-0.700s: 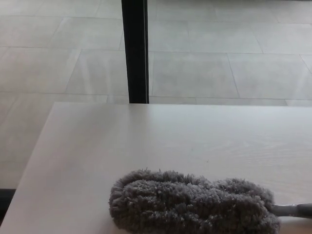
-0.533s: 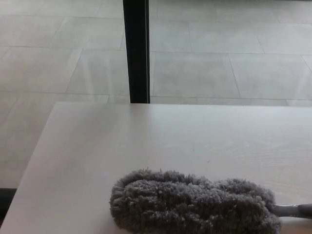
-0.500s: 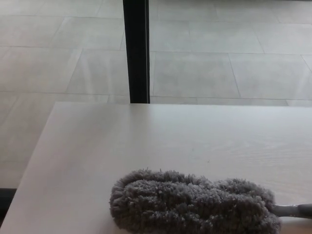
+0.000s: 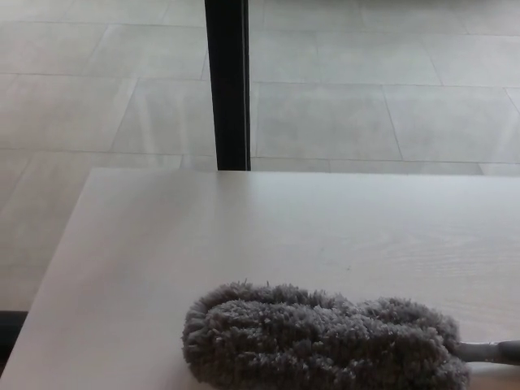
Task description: The robot uses its right hand to pick up the duster kept in the middle of the desk and use it to wipe the desk by swiping its surface twice
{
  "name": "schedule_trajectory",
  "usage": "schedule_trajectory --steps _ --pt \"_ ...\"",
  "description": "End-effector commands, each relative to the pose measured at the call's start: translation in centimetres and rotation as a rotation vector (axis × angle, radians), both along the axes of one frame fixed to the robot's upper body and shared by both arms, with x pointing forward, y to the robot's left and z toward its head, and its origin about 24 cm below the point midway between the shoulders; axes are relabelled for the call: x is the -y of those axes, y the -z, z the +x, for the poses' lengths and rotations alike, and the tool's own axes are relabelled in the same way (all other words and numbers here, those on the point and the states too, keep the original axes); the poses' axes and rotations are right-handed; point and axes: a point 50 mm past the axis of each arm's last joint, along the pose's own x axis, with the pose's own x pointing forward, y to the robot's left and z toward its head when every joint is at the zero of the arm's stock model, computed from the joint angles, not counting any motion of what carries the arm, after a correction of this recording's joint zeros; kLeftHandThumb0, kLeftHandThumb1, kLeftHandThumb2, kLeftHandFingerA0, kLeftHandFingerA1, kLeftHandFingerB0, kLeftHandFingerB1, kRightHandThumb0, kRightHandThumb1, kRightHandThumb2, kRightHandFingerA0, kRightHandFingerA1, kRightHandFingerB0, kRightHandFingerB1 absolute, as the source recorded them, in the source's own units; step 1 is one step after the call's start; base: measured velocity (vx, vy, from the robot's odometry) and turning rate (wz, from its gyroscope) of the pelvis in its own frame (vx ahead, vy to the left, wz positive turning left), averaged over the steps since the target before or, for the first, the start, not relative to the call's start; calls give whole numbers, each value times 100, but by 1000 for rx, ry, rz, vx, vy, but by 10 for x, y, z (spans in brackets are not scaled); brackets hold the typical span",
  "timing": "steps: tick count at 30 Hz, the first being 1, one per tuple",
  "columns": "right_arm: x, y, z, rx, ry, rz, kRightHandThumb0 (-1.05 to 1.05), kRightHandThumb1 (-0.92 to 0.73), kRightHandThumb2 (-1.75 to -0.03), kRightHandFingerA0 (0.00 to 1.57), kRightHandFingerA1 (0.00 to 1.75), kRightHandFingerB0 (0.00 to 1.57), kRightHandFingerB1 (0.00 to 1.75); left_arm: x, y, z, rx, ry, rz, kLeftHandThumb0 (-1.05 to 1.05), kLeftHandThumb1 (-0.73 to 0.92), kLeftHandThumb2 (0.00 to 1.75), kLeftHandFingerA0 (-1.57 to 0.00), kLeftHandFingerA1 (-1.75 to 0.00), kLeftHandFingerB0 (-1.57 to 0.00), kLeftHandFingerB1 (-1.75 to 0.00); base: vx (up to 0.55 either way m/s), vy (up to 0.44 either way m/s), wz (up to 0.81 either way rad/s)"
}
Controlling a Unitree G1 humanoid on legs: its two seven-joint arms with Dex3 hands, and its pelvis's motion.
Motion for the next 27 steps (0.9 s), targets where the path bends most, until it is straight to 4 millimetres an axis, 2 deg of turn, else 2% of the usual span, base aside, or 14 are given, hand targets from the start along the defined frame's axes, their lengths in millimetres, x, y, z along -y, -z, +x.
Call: schedule_trajectory --steps 1,2,4,5,9,12,13,14,15,16,24,25,26,27 --pt "-79 -119 73 177 -375 -341 -92 -86 -66 1 38 4 30 -8 -6 -2 14 -37 -13 -50 71 61 -48 -58 -39 -43 0 0 0" --pt "-90 -119 78 181 -412 -375 -92 -86 -66 6 37 10 26 -8 -6 -2 13 -35 -10 -52 56 92 -42 -64 -31 -55 0 0 0" --pt "-125 -117 92 189 -572 -424 -85 -83 -67 5 32 10 22 -7 -6 -1 39 -48 -32 -51 55 91 -43 -66 -32 -56 0 0 0" --pt "-133 -115 96 175 -611 -436 -83 -63 -104 3 36 9 26 -7 -6 -1 25 -19 -25 -52 73 61 -44 -61 -37 -46 0 0 0" --pt "-181 -97 108 38 -830 -558 -90 -65 -105 2 27 12 24 -7 -6 -1 15 -9 -20 -53 71 61 -47 -60 -38 -47 0 0 0" --pt "-197 -84 112 1 -908 -572 -86 -61 -101 5 34 10 32 -7 -6 -1 37 -47 -33 -52 70 61 -46 -63 -39 -47 0 0 0" --pt "-209 -72 113 -42 -956 -611 -90 -70 -68 10 35 14 27 -7 -5 -3 16 -26 -9 -53 73 61 -49 -57 -43 -45 0 0 0" --pt "-215 -66 112 -58 -983 -608 -90 -69 -68 10 35 14 27 -7 -5 -3 12 -19 -7 -54 74 63 -45 -59 -42 -45 0 0 0" --pt "-222 -57 112 -72 -1011 -597 -93 -61 -99 7 46 8 38 -7 -5 -3 10 -19 -8 -55 76 63 -46 -59 -43 -46 0 0 0" --pt "-230 -46 111 -91 -1043 -589 -40 -32 -98 2 52 0 49 -7 -5 -3 8 -19 -10 -55 76 63 -44 -61 -41 -46 0 0 0" --pt "-256 3 96 -241 -1186 -615 -40 -34 -99 0 51 0 50 -9 -7 -2 12 -19 -16 -52 74 62 -44 -63 -39 -47 0 0 0" --pt "-257 4 95 -246 -1189 -624 -85 -75 -64 13 41 11 26 -9 -7 -2 3 -16 -10 -53 74 62 -47 -62 -42 -45 0 0 0" --pt "-258 6 95 -253 -1194 -637 -85 -75 -64 13 41 11 26 -9 -7 -2 -9 -12 0 -53 74 62 -47 -62 -42 -45 0 0 0" --pt "-259 13 93 -277 -1206 -647 -84 -59 -96 7 48 5 39 -9 -7 -2 -11 1 4 -53 76 63 -45 -61 -43 -45 0 0 0"
